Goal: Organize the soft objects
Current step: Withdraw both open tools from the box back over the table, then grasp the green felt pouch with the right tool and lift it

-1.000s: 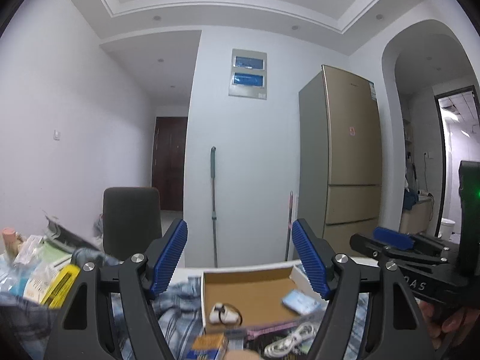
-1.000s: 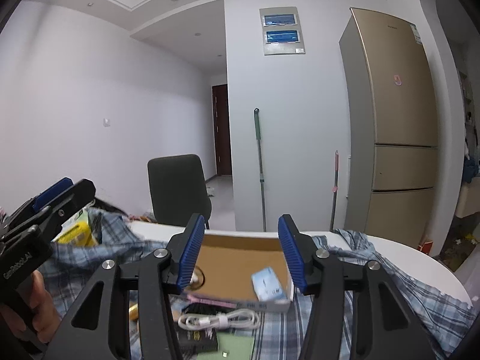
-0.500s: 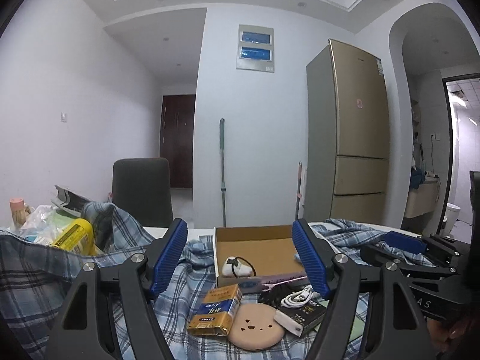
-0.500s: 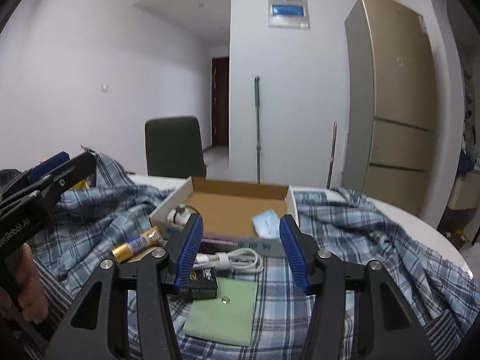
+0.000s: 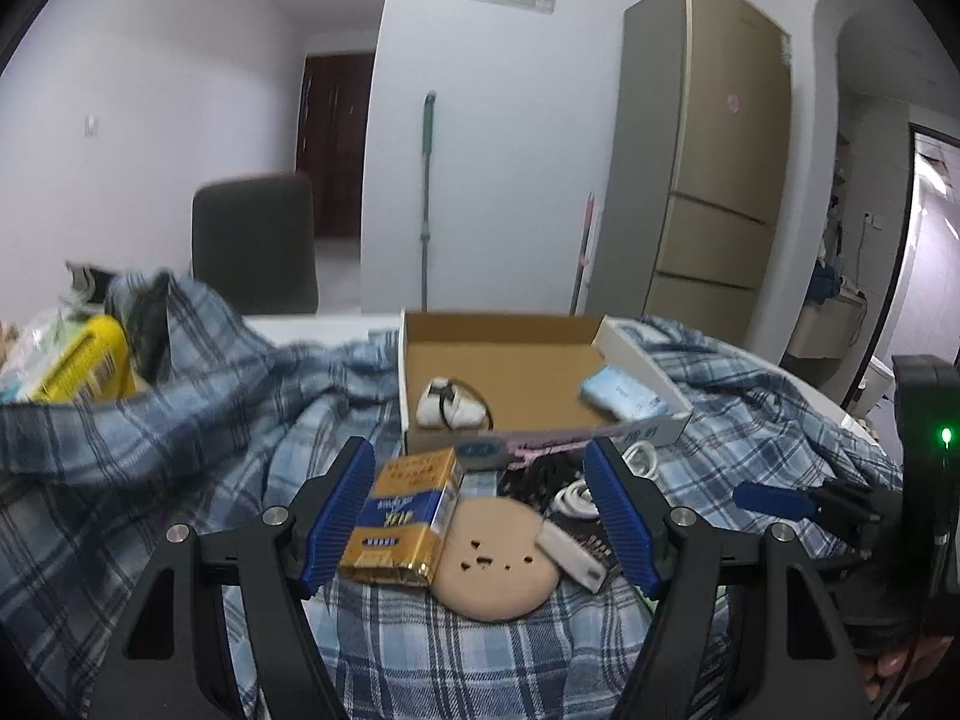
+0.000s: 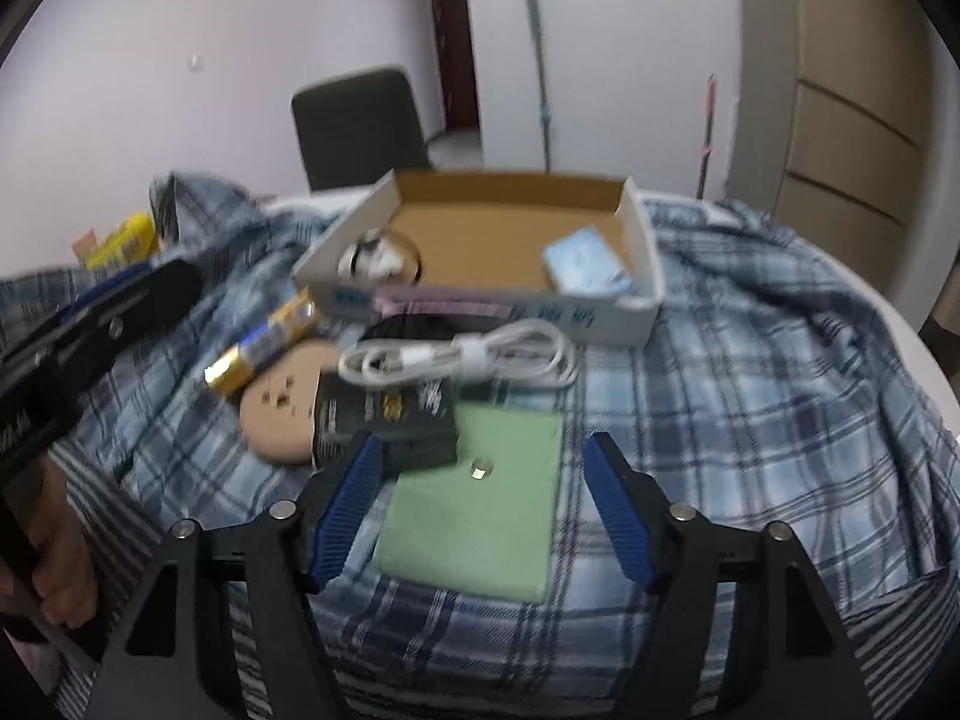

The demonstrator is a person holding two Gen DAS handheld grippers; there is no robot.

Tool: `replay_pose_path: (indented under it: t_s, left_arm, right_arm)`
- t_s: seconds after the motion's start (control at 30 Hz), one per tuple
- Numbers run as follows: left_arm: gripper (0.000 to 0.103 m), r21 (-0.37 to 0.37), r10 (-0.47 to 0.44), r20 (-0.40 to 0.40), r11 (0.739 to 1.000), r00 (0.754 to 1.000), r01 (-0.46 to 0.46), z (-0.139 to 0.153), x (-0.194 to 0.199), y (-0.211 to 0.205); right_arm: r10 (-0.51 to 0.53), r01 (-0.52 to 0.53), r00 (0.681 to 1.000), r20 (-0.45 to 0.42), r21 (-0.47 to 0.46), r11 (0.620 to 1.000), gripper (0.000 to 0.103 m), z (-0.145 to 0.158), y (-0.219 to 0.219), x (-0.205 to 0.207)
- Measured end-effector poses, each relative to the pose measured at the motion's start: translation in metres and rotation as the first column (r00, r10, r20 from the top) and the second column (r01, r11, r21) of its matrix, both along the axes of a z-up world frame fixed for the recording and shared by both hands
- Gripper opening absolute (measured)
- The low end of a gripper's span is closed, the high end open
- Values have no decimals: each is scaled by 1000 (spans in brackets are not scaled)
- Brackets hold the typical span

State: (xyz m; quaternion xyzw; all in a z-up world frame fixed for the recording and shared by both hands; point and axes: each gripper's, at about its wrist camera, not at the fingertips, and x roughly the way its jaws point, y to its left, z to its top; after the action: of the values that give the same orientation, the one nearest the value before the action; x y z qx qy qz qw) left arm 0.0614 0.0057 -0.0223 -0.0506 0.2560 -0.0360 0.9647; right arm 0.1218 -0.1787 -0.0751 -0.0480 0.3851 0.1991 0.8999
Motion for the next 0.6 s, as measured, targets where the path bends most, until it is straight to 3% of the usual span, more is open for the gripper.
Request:
replay_pose_path:
  t_s: [0.23, 0.6]
  left_arm:
    - [75, -3, 27, -38, 1000, 999, -27, -7, 6, 4]
    - [75, -3, 17, -25, 1000, 1000, -17, -4, 4, 2]
  right_arm:
    - [27, -32, 993, -118, -33, 999, 69, -21, 8, 7]
    - [11, -17, 989, -148, -41, 999, 71, -27, 8, 11]
